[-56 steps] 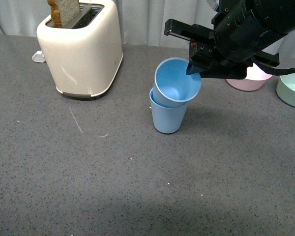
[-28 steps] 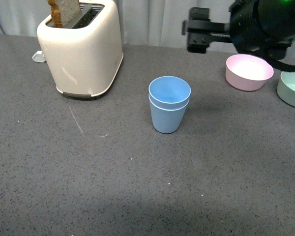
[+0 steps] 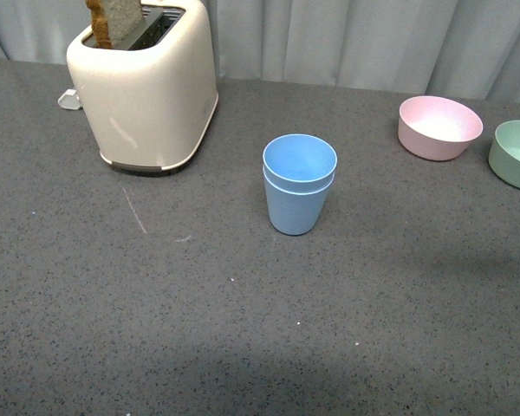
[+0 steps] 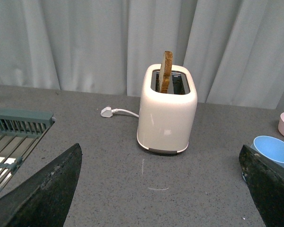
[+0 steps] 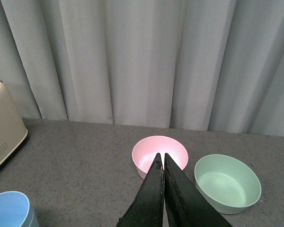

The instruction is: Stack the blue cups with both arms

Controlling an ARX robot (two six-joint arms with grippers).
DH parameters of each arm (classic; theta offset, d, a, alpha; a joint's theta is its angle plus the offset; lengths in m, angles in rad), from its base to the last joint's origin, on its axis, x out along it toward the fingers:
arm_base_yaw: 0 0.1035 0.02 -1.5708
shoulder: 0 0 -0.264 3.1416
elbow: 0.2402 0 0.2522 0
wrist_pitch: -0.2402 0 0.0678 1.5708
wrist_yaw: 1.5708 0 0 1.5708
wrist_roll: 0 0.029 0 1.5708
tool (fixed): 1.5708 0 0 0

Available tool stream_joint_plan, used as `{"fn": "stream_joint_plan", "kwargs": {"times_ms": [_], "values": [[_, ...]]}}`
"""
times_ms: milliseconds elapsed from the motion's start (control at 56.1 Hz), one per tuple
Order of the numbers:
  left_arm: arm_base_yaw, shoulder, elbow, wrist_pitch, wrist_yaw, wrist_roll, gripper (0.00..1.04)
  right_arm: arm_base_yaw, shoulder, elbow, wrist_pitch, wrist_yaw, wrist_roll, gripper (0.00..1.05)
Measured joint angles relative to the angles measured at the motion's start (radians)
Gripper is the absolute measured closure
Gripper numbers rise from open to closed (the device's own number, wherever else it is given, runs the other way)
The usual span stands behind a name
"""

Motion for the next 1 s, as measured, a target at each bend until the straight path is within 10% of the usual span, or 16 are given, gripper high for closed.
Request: {"fn": "stream_joint_plan", "kwargs": {"times_ms": [998], "values": [[0.0, 0.0, 0.0, 0.0, 0.0, 0.0, 0.07, -0.157, -0.807, -0.295, -0.506, -0.148, 0.0, 1.04]]}}
